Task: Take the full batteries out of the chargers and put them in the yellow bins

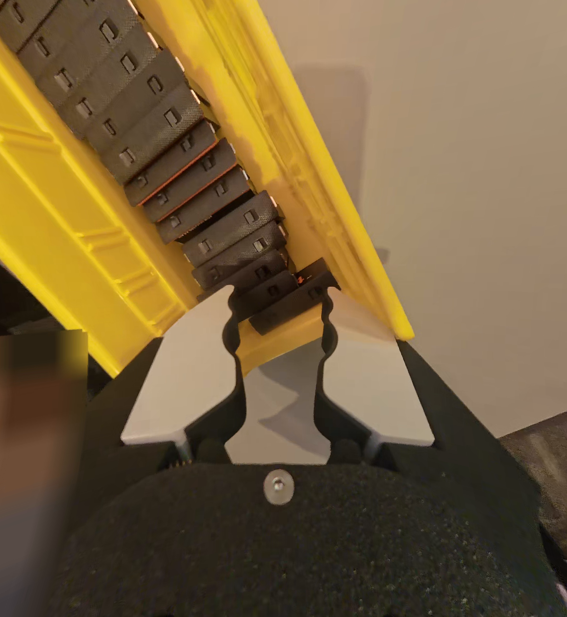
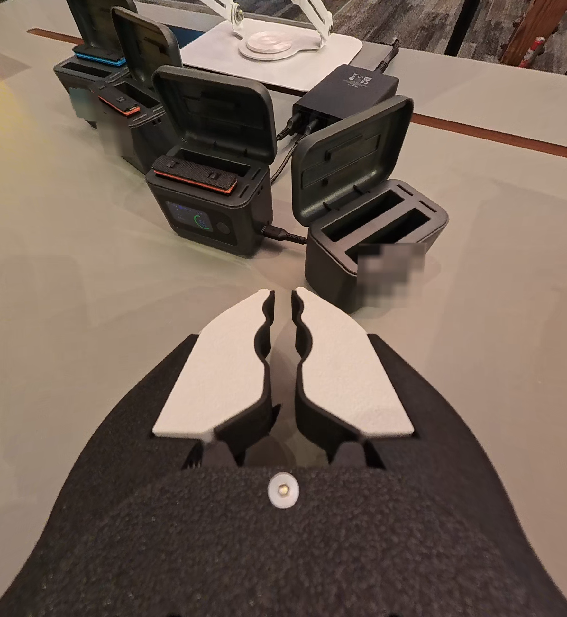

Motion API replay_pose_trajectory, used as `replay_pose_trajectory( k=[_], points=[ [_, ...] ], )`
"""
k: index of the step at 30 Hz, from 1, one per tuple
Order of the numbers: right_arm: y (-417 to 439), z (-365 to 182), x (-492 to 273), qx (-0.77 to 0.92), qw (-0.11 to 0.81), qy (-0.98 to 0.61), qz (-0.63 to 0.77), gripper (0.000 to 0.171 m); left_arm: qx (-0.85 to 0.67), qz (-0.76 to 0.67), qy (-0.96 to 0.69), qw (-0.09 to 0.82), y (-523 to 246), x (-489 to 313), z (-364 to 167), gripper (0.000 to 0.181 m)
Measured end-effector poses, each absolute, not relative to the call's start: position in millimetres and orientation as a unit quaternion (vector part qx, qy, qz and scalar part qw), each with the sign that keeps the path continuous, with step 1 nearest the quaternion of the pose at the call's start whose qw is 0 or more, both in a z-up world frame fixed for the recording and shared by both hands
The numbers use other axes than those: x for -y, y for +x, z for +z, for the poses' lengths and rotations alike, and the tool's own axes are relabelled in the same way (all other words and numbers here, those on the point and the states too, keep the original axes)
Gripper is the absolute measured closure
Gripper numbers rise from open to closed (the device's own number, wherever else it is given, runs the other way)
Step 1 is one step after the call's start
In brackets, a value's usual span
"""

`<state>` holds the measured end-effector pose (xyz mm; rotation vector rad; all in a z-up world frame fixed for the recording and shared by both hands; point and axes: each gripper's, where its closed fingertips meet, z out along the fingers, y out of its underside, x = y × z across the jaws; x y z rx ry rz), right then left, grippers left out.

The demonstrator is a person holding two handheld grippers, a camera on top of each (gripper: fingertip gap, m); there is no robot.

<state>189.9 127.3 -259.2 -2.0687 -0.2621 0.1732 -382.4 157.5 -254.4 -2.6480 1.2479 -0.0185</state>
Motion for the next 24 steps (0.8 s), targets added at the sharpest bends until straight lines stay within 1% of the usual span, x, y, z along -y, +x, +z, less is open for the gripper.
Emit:
replay_pose_trajectory(
  k=[8, 13, 14, 15, 16, 18, 20, 21, 24],
  points=[
    [190.0, -260.1, -127.6, 0.109, 0.499, -0.857, 0.069, 0.162, -0.420, -0.025, -0.898, 0.128, -378.5, -159.4, -254.5, 0.136],
    [191.5, -259.6, -127.4, 0.109, 0.500, -0.857, 0.063, 0.162, -0.427, 0.014, -0.896, 0.122, -384.4, -158.4, -253.6, 0.139],
    [192.2, -259.8, -127.3, 0.108, 0.500, -0.857, 0.062, 0.162, -0.434, 0.045, -0.892, 0.117, -390.4, -159.6, -252.6, 0.144],
    [193.0, -260.0, -127.3, 0.107, 0.500, -0.857, 0.062, 0.162, -0.449, 0.088, -0.883, 0.105, -399.4, -160.5, -252.2, 0.154],
    [193.4, -260.1, -127.3, 0.106, 0.499, -0.858, 0.063, 0.162, -0.465, 0.116, -0.871, 0.102, -402.9, -161.6, -252.0, 0.159],
    [193.6, -260.4, -127.4, 0.106, 0.499, -0.858, 0.064, 0.162, -0.476, 0.136, -0.862, 0.105, -402.6, -163.8, -250.4, 0.153],
    [193.3, -260.8, -127.3, 0.107, 0.498, -0.858, 0.063, 0.162, -0.467, 0.108, -0.871, 0.112, -395.7, -164.0, -249.5, 0.141],
    [193.2, -261.0, -127.3, 0.107, 0.498, -0.858, 0.063, 0.162, -0.461, 0.098, -0.875, 0.112, -394.7, -164.2, -249.1, 0.138],
    [193.7, -261.3, -127.4, 0.106, 0.497, -0.859, 0.063, 0.162, -0.450, 0.060, -0.882, 0.129, -387.5, -166.1, -248.9, 0.135]
  ],
)
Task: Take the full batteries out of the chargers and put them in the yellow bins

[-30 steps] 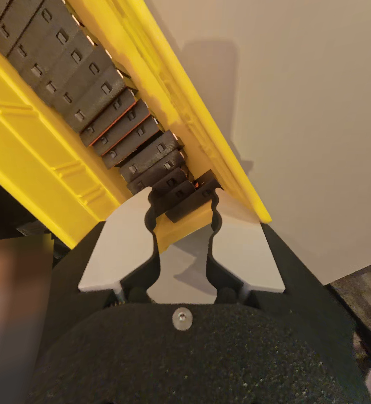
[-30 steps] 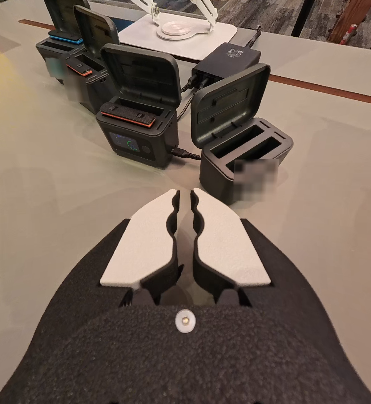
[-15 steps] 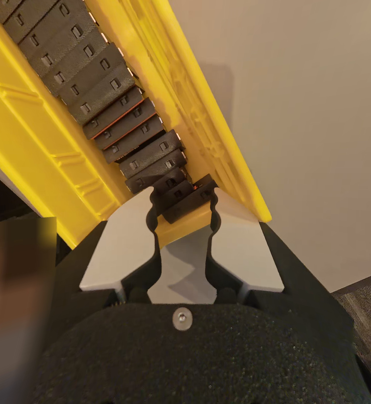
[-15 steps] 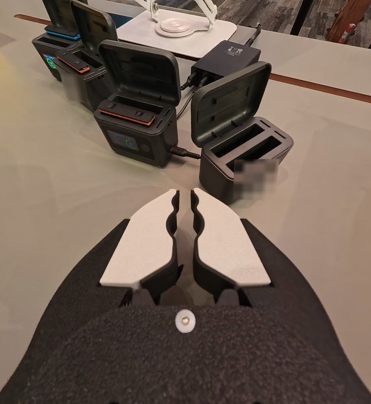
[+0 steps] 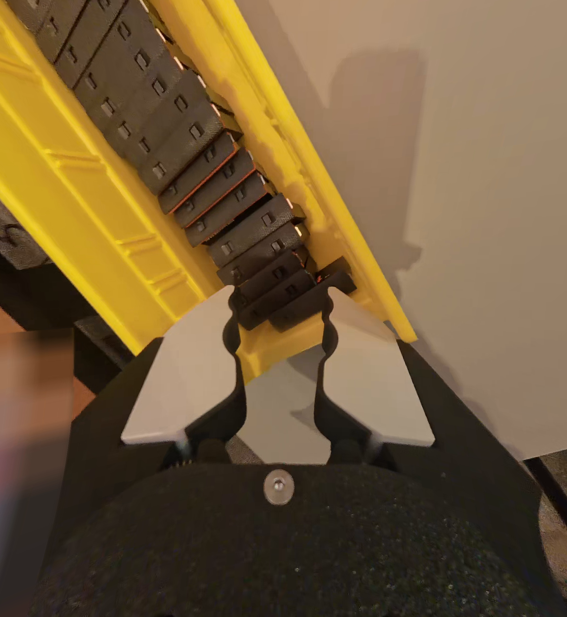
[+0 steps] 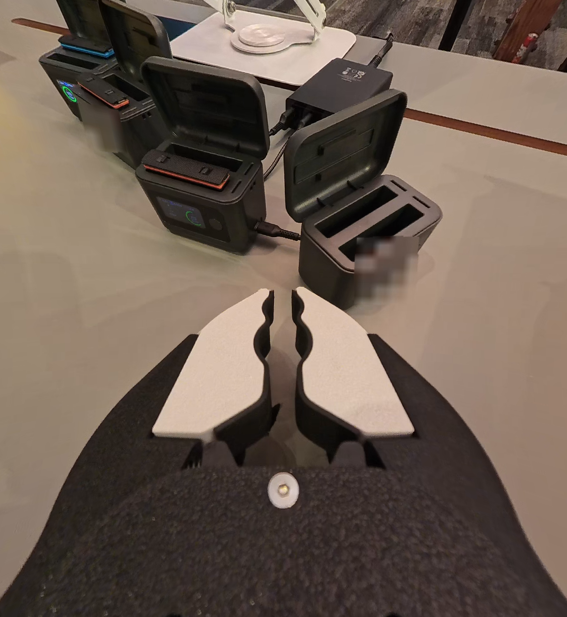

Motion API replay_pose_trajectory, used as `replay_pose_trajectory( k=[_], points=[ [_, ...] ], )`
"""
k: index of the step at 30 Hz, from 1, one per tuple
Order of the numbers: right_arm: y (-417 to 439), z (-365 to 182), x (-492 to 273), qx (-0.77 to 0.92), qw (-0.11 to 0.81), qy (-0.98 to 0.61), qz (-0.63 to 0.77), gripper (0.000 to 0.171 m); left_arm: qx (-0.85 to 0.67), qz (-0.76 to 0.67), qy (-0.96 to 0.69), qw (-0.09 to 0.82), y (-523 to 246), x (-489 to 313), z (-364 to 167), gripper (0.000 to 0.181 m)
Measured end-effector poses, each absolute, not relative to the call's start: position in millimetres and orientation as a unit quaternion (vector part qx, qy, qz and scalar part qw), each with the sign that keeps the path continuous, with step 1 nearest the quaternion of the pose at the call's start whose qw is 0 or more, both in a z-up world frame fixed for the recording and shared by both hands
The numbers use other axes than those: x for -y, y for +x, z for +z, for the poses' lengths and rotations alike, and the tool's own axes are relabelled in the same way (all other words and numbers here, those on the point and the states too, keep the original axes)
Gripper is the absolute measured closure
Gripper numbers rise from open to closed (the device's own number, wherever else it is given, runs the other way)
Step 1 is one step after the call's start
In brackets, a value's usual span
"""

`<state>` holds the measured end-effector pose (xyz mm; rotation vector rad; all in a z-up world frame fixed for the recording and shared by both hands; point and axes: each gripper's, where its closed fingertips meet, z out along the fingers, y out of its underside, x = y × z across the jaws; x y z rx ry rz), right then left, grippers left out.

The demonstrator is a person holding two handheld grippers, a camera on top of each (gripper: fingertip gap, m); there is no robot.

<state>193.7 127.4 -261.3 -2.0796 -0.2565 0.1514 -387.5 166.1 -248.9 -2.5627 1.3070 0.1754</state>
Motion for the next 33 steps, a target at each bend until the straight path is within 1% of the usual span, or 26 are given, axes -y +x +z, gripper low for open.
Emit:
replay_pose_trajectory(
  k=[2, 6, 8, 11, 14, 16, 19, 22, 25, 28, 33],
  points=[
    [193.8, -261.8, -127.5, 0.106, 0.496, -0.859, 0.062, 0.162, -0.445, 0.030, -0.885, 0.135, -383.8, -164.8, -250.4, 0.132],
    [193.3, -263.0, -127.5, 0.107, 0.494, -0.860, 0.060, 0.162, -0.402, -0.045, -0.896, 0.181, -372.7, -171.4, -243.2, 0.137],
    [193.1, -263.4, -127.5, 0.108, 0.494, -0.861, 0.060, 0.162, -0.390, -0.061, -0.898, 0.196, -371.0, -174.1, -241.1, 0.137],
    [193.5, -263.6, -127.5, 0.108, 0.493, -0.861, 0.059, 0.162, -0.412, -0.034, -0.891, 0.189, -375.0, -171.4, -240.4, 0.138],
    [193.5, -263.8, -127.5, 0.107, 0.493, -0.862, 0.060, 0.162, -0.407, -0.007, -0.898, 0.169, -384.1, -166.6, -234.8, 0.146],
    [193.1, -264.2, -127.4, 0.108, 0.492, -0.862, 0.060, 0.162, -0.385, -0.002, -0.913, 0.135, -390.1, -156.9, -233.6, 0.145],
    [191.0, -265.8, -127.4, 0.114, 0.487, -0.864, 0.062, 0.162, -0.360, 0.009, -0.925, 0.122, -395.6, -153.7, -231.2, 0.145],
    [188.2, -266.8, -127.0, 0.121, 0.484, -0.864, 0.066, 0.162, -0.354, -0.001, -0.932, 0.082, -400.3, -144.3, -234.1, 0.137],
    [185.9, -266.3, -126.0, 0.124, 0.482, -0.864, 0.074, 0.161, -0.346, -0.012, -0.936, 0.068, -402.9, -143.4, -234.2, 0.134],
    [182.4, -265.6, -124.6, 0.130, 0.479, -0.864, 0.085, 0.161, -0.349, -0.048, -0.935, 0.039, -398.7, -134.1, -238.1, 0.126],
    [173.7, -267.0, -120.2, 0.149, 0.472, -0.864, 0.097, 0.161, -0.336, -0.064, -0.939, 0.041, -395.4, -131.1, -244.9, 0.116]
  ],
)
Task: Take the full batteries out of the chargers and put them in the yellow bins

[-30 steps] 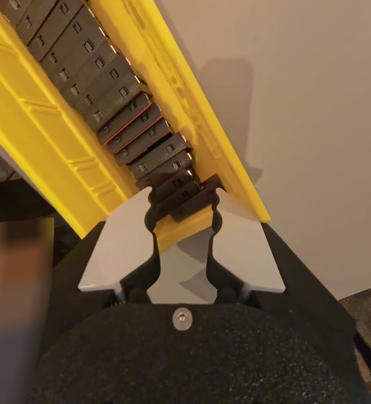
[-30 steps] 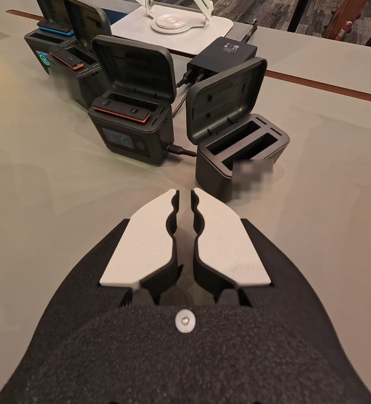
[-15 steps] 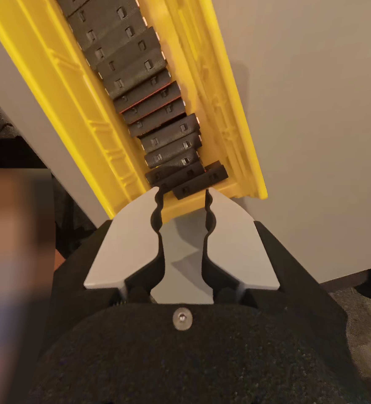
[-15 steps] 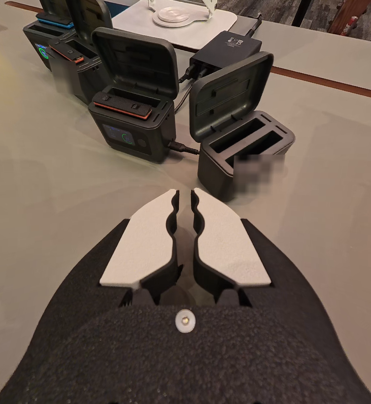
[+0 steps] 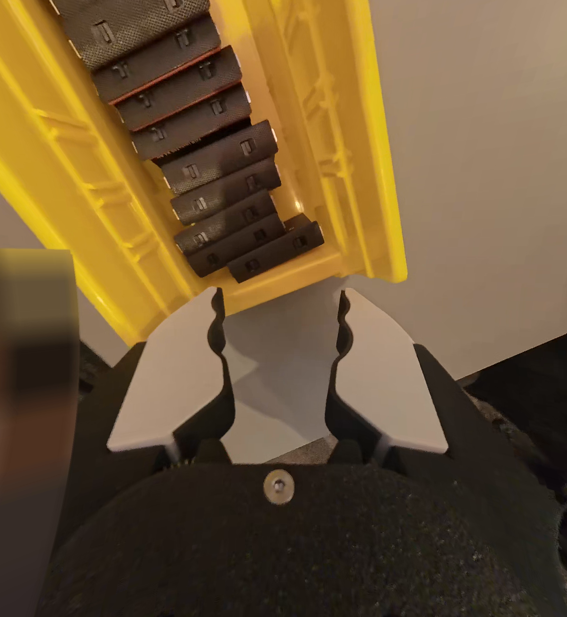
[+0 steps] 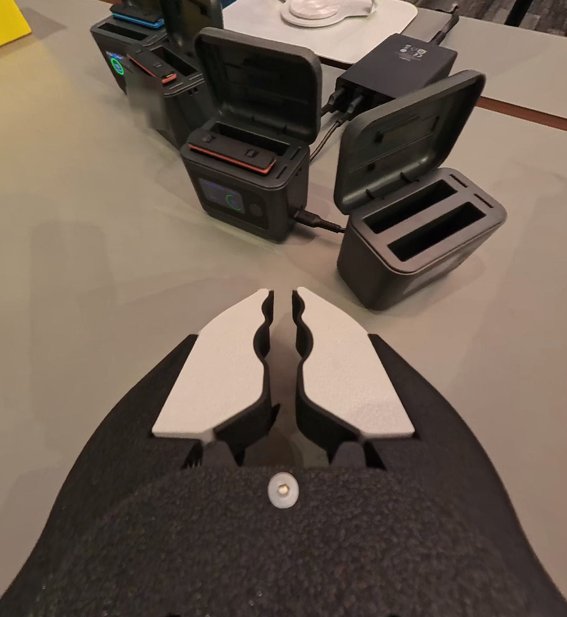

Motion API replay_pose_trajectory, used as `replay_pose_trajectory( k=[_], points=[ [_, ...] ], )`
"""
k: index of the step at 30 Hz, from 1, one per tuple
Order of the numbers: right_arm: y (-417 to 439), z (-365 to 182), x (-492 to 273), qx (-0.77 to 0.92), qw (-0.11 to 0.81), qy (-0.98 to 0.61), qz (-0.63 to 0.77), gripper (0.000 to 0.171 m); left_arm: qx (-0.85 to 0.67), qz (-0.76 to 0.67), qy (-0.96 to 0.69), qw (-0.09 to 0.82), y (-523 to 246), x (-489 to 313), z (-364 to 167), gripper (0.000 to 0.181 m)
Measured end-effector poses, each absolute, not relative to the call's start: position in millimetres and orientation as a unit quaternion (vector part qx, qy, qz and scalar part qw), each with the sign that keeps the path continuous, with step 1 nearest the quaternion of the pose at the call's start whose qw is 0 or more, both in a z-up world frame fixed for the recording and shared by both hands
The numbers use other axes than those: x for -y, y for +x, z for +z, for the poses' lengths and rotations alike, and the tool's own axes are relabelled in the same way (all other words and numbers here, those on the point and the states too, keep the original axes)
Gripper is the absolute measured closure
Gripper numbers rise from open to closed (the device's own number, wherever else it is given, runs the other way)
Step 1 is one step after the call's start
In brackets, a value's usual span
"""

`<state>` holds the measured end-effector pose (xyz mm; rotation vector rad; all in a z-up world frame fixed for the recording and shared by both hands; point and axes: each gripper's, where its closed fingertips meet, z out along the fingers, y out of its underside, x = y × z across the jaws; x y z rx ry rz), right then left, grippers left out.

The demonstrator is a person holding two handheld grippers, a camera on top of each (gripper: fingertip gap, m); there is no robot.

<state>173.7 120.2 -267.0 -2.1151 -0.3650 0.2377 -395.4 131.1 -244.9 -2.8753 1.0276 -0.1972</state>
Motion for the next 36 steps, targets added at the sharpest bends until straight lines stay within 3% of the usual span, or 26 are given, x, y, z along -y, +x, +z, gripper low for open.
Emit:
replay_pose_trajectory(
  k=[7, 14, 26, 31, 33, 36],
  points=[
    [165.4, -264.2, -116.6, 0.155, 0.469, -0.861, 0.122, 0.160, -0.319, -0.077, -0.942, 0.066, -388.6, -128.2, -256.6, 0.099],
    [162.5, -263.8, -114.9, 0.153, 0.465, -0.861, 0.138, 0.159, -0.316, -0.090, -0.942, 0.075, -385.8, -128.1, -264.7, 0.096],
    [159.4, -263.2, -114.1, 0.151, 0.462, -0.861, 0.151, 0.159, -0.316, -0.173, -0.924, 0.131, -376.1, -132.2, -250.2, 0.105],
    [159.2, -261.8, -114.0, 0.150, 0.464, -0.860, 0.153, 0.159, -0.301, -0.220, -0.910, 0.182, -374.3, -135.9, -225.0, 0.119],
    [158.6, -261.6, -113.6, 0.151, 0.464, -0.859, 0.154, 0.159, -0.311, -0.249, -0.899, 0.182, -366.3, -128.5, -222.1, 0.134],
    [158.3, -261.1, -113.4, 0.152, 0.465, -0.859, 0.153, 0.159, -0.361, -0.202, -0.887, 0.204, -362.8, -129.7, -229.3, 0.130]
  ],
)
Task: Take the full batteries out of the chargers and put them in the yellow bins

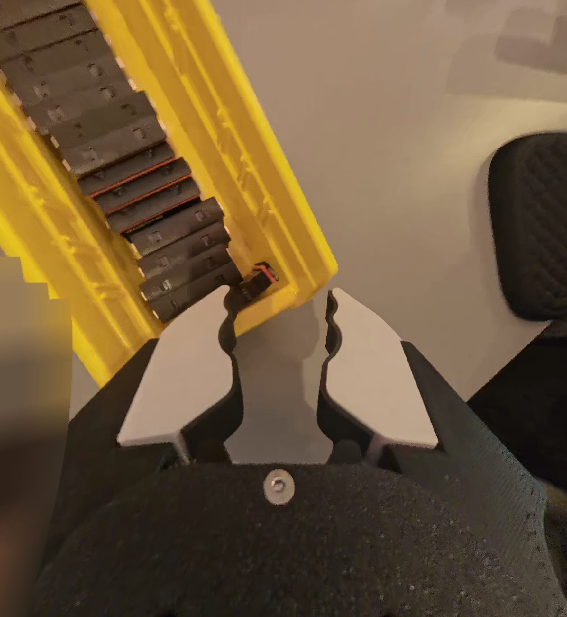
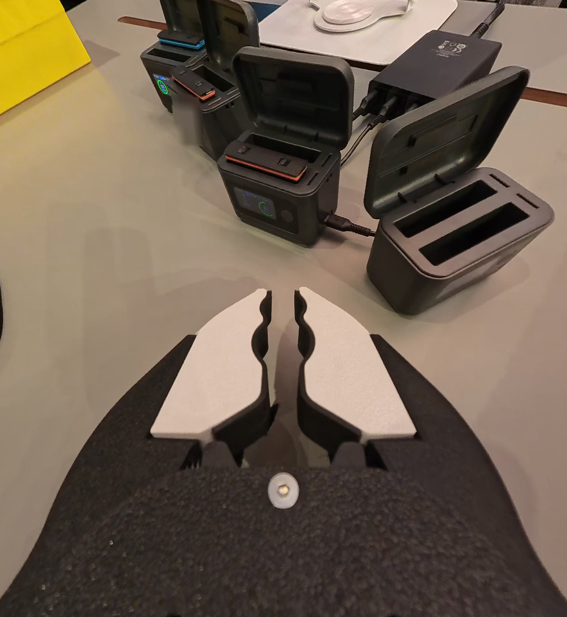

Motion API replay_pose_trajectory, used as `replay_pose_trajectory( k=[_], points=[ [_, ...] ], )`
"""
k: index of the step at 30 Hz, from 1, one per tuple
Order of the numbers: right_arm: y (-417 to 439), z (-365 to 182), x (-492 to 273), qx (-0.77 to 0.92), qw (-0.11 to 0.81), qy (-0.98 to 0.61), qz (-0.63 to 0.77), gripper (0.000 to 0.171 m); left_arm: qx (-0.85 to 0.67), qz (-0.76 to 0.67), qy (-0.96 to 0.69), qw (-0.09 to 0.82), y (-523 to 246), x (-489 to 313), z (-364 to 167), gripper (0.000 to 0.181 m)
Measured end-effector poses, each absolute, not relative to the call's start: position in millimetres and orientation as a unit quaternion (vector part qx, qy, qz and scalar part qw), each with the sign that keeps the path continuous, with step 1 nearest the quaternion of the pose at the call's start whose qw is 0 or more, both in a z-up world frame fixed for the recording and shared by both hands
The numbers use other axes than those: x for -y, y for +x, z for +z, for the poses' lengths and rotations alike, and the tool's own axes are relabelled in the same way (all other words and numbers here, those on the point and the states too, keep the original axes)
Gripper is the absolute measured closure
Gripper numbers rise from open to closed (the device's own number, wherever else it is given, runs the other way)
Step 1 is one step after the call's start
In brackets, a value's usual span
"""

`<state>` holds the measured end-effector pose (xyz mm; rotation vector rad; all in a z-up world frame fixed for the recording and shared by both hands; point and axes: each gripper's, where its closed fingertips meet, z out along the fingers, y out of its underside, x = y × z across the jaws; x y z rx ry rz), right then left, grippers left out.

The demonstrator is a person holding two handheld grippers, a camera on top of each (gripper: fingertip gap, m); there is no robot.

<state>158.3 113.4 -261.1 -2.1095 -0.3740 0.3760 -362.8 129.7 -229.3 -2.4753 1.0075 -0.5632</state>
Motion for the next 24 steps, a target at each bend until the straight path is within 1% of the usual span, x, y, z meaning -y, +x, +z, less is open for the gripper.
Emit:
replay_pose_trajectory(
  k=[2, 4, 8, 11, 13, 16, 19, 20, 22, 24],
  points=[
    [158.5, -261.3, -113.2, 0.152, 0.464, -0.859, 0.153, 0.159, -0.395, -0.162, -0.881, 0.202, -364.3, -129.1, -234.8, 0.132],
    [158.9, -260.7, -113.1, 0.151, 0.465, -0.859, 0.152, 0.159, -0.398, -0.145, -0.883, 0.202, -367.1, -131.5, -232.9, 0.133],
    [158.4, -260.8, -112.9, 0.152, 0.465, -0.859, 0.153, 0.159, -0.352, -0.096, -0.916, 0.166, -387.7, -133.1, -232.1, 0.133],
    [156.7, -261.9, -112.4, 0.155, 0.462, -0.860, 0.155, 0.159, -0.322, -0.088, -0.932, 0.144, -387.0, -129.2, -237.8, 0.127],
    [155.8, -262.3, -111.9, 0.157, 0.460, -0.860, 0.155, 0.159, -0.320, -0.083, -0.934, 0.135, -384.2, -128.2, -244.2, 0.117],
    [156.0, -261.3, -111.6, 0.157, 0.462, -0.859, 0.156, 0.159, -0.298, -0.080, -0.943, 0.122, -384.2, -131.3, -252.9, 0.106],
    [156.6, -260.6, -111.6, 0.155, 0.462, -0.859, 0.158, 0.159, -0.301, -0.087, -0.943, 0.111, -382.6, -129.2, -258.6, 0.101],
    [156.5, -260.8, -111.5, 0.155, 0.462, -0.859, 0.159, 0.159, -0.303, -0.097, -0.942, 0.111, -379.7, -128.4, -258.7, 0.101],
    [155.8, -261.7, -111.3, 0.156, 0.460, -0.859, 0.160, 0.159, -0.329, -0.125, -0.929, 0.116, -369.4, -124.7, -256.9, 0.111],
    [155.4, -262.7, -111.2, 0.158, 0.458, -0.860, 0.160, 0.158, -0.361, -0.102, -0.918, 0.129, -370.3, -127.6, -257.7, 0.115]
  ],
)
